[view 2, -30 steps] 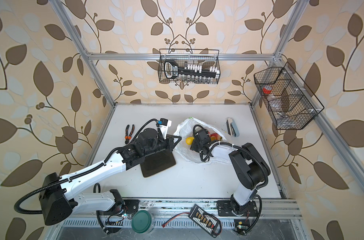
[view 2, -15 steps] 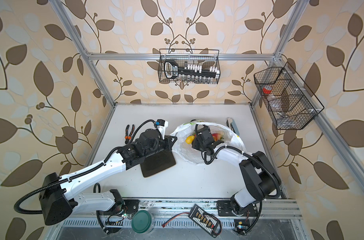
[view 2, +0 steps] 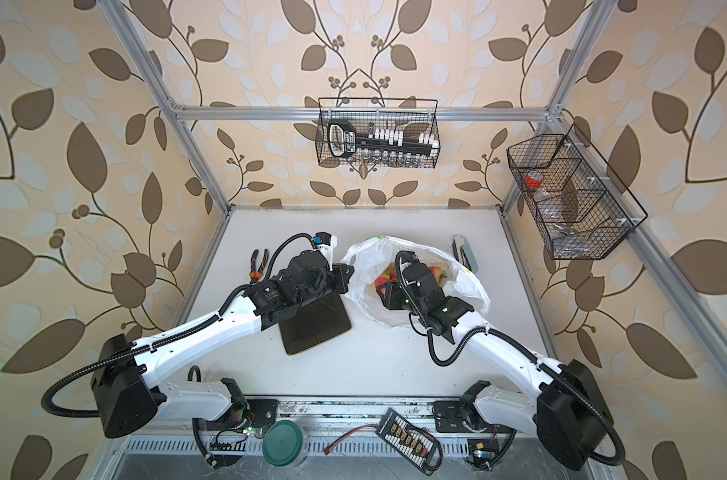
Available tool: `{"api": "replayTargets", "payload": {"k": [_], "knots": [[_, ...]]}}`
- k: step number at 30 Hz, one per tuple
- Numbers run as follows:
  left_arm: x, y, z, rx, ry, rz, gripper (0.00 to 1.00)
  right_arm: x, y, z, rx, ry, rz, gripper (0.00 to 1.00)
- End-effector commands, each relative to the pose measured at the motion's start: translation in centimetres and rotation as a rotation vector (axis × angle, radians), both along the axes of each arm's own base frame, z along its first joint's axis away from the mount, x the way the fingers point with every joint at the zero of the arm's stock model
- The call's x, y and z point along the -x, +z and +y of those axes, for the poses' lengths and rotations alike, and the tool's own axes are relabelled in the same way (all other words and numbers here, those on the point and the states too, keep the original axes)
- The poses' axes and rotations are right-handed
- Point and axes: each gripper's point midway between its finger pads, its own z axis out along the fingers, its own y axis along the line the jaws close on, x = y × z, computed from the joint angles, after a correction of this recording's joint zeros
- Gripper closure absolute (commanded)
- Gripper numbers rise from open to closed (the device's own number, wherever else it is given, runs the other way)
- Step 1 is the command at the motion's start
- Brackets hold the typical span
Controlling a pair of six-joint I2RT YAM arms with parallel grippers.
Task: Take the fake fruits out of the plastic bag
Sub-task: 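Lift the red pear out and place it on the black mat with the right gripper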
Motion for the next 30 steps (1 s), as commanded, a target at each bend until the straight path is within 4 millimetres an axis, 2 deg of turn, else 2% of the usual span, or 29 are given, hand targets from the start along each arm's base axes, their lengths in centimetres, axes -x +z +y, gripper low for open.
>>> {"api": "replayTargets", "payload": {"k": [1, 2, 5, 8, 10, 13, 16, 21, 25, 30], "knots": [[-1.4, 2.2, 0.3, 0.036, 0.011, -0.046, 1.00, 1.9, 1.5, 1.3, 0.049, 0.131, -0.098, 0.64], [-1.7, 2.2, 0.3, 0.042, 0.002, -0.044, 1.00, 2.1, 2.1, 1.5, 0.048, 0.147, -0.124, 0.64], [-2.3, 2.2, 0.5, 0.060, -0.011, -0.036, 1.00, 4.4, 4.2, 3.7, 0.055, 0.261, -0.224, 0.64], [-3.0, 2.2, 0.9, 0.066, -0.011, -0.037, 1.00, 7.0, 4.7, 6.1, 0.096, 0.387, -0.312, 0.64], [-3.5, 1.9, 1.2, 0.068, -0.009, -0.030, 1.00, 8.7, 3.4, 7.7, 0.155, 0.474, -0.346, 0.64], [-3.9, 1.7, 1.4, 0.071, -0.011, -0.021, 1.00, 9.9, 1.4, 10.3, 0.241, 0.555, -0.355, 0.64], [-4.0, 1.6, 1.7, 0.068, -0.006, -0.021, 1.00, 9.4, -0.1, 12.7, 0.259, 0.551, -0.343, 0.64], [-3.9, 1.4, 2.5, 0.061, 0.014, -0.017, 1.00, 7.6, -2.3, 15.2, 0.239, 0.465, -0.349, 0.64], [-3.9, 1.3, 3.1, 0.061, 0.033, -0.018, 1.00, 5.7, -4.6, 16.5, 0.275, 0.406, -0.357, 0.63], [-3.8, 1.3, 3.6, 0.069, 0.057, -0.019, 1.00, 4.5, -7.4, 16.9, 0.319, 0.355, -0.326, 0.63]]}}
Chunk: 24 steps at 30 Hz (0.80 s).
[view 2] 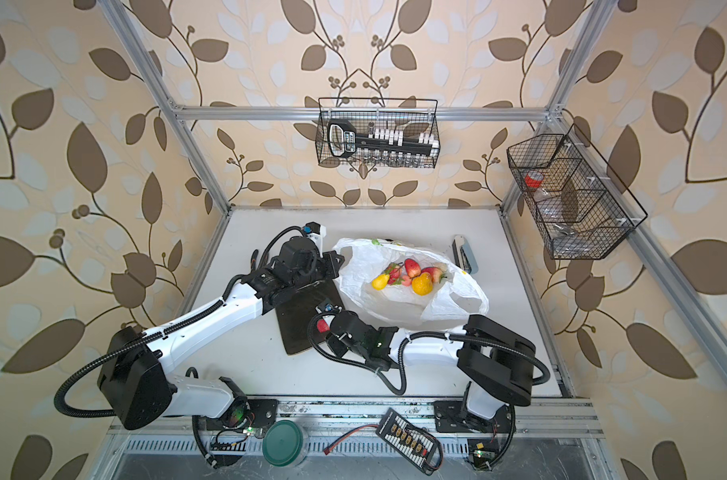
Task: Take the fake fruits out of the plastic bag
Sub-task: 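Lift the red pear out and place it on the black mat with the right gripper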
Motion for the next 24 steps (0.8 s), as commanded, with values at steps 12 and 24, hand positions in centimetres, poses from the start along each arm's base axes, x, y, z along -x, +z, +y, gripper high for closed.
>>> {"api": "replayTargets", "payload": {"k": [12, 24], "knots": [[0.2, 2.5, 1.1, 0.049, 0.027, -0.056, 1.00, -3.3, -3.2, 2.1, 0.010, -0.092, 0.006, 0.62], [0.2, 2.4, 1.2, 0.035, 0.028, -0.057, 1.00, -4.0, -3.8, 2.3, 0.011, -0.097, 0.021, 0.32]]}}
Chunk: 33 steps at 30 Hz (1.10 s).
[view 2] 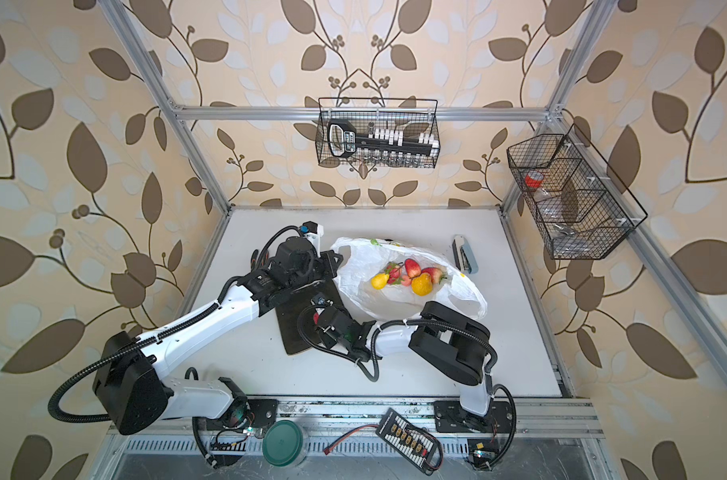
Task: Take the fake fruits out of the plastic bag
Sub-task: 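Lift the red pear out and place it on the black mat with the right gripper, then reach the right gripper into the bag and grasp the yellow lemon on its branch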
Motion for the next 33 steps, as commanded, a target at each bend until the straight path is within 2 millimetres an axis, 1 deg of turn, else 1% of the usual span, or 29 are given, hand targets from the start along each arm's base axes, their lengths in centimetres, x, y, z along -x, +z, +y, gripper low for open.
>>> {"api": "replayTargets", "payload": {"k": [1, 3, 6, 10, 12, 14, 16, 19, 22, 23, 25, 27, 29, 30, 31, 33], "knots": [[-0.1, 1.9, 0.9, 0.023, 0.023, -0.047, 1.00, -0.2, 1.0, 0.0, -0.025, -0.014, 0.000, 0.28], [-0.1, 2.0, 0.8, 0.029, 0.025, -0.049, 1.00, 0.0, 2.1, -0.1, -0.050, -0.011, -0.001, 0.23], [-0.2, 2.4, 0.8, 0.037, 0.024, -0.060, 1.00, 1.1, 4.3, -0.4, -0.087, 0.018, -0.005, 0.20], [-0.2, 2.8, 0.8, 0.050, 0.027, -0.069, 1.00, 4.1, 7.3, -1.6, -0.122, 0.126, -0.015, 0.19], [-0.1, 3.1, 0.7, 0.057, 0.024, -0.074, 1.00, 5.6, 8.7, -2.6, -0.131, 0.176, -0.032, 0.19], [-0.1, 3.4, 0.8, 0.065, 0.024, -0.082, 1.00, 6.9, 10.5, -4.0, -0.153, 0.203, -0.044, 0.20], [0.0, 3.5, 0.7, 0.071, 0.022, -0.082, 1.00, 7.5, 12.2, -5.4, -0.175, 0.205, -0.062, 0.22], [0.1, 3.2, 0.6, 0.076, 0.016, -0.073, 1.00, 7.7, 15.3, -7.7, -0.225, 0.156, -0.102, 0.24], [0.3, 2.8, 0.5, 0.077, 0.007, -0.061, 1.00, 6.2, 18.2, -10.1, -0.282, 0.020, -0.140, 0.26], [0.3, 2.7, 0.5, 0.079, 0.006, -0.057, 1.00, 5.3, 19.2, -11.3, -0.300, -0.052, -0.150, 0.28], [0.6, 2.7, 0.5, 0.082, -0.002, -0.054, 1.00, 3.2, 19.9, -13.6, -0.329, -0.217, -0.138, 0.31], [0.8, 2.6, 0.4, 0.087, -0.010, -0.047, 1.00, 1.0, 20.0, -15.8, -0.350, -0.379, -0.109, 0.35], [1.0, 2.4, 0.3, 0.092, -0.019, -0.040, 1.00, -0.7, 18.9, -17.5, -0.348, -0.516, -0.051, 0.37], [1.0, 2.4, 0.2, 0.095, -0.022, -0.037, 1.00, -1.3, 18.6, -18.1, -0.352, -0.566, -0.027, 0.39], [1.2, 2.3, 0.1, 0.097, -0.030, -0.032, 1.00, -1.8, 17.7, -18.5, -0.344, -0.613, 0.004, 0.39], [1.3, 2.2, 0.0, 0.101, -0.037, -0.026, 1.00, -2.6, 16.2, -18.8, -0.343, -0.665, 0.051, 0.39]]}}
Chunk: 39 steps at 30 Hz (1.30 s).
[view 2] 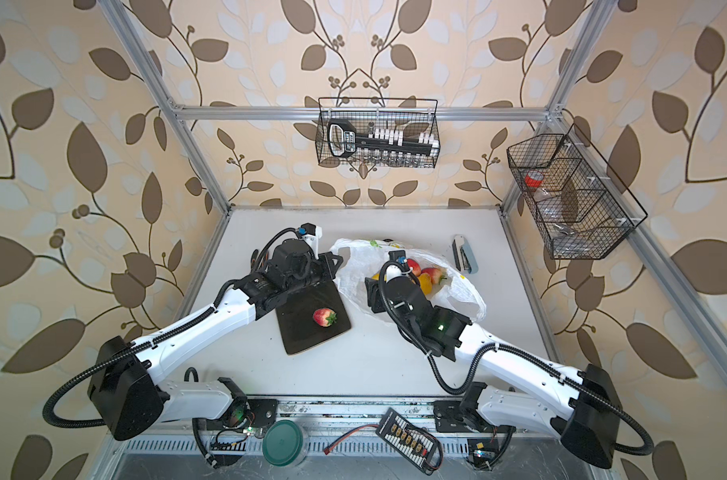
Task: Take the fake fruits out of the plastic bag
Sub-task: 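Reach the right gripper into the bag and grasp the yellow lemon on its branch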
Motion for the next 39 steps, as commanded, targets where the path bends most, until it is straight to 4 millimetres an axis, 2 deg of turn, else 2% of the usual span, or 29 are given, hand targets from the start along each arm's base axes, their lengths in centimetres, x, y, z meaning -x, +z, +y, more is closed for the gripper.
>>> {"api": "replayTargets", "payload": {"k": [1, 9, 14, 21, 23, 30, 34, 39], "knots": [[0.4, 1.9, 0.1, 0.060, -0.014, -0.031, 1.00, -0.9, -3.6, -2.0, -0.031, -0.166, 0.151, 0.39], [0.7, 1.9, -0.3, 0.073, -0.037, -0.019, 1.00, -4.7, -8.4, -1.5, -0.249, -0.336, 0.293, 0.40], [0.7, 2.0, -0.8, 0.071, -0.060, -0.017, 1.00, -6.8, -10.8, -1.0, -0.353, -0.439, 0.314, 0.35], [0.9, 2.0, -0.9, 0.073, -0.066, -0.013, 1.00, -8.9, -13.5, -0.2, -0.375, -0.483, 0.335, 0.33], [0.9, 2.0, -0.9, 0.074, -0.067, -0.012, 1.00, -9.8, -14.4, -0.9, -0.372, -0.511, 0.343, 0.32], [1.0, 2.0, -1.2, 0.077, -0.079, -0.009, 1.00, -11.3, -17.1, -1.7, -0.348, -0.548, 0.375, 0.24], [0.9, 1.9, -1.1, 0.075, -0.074, -0.007, 1.00, -12.0, -17.9, -1.0, -0.348, -0.516, 0.387, 0.23], [1.0, 1.8, -1.1, 0.073, -0.073, -0.005, 1.00, -12.2, -18.9, -0.6, -0.345, -0.511, 0.407, 0.28]]}}
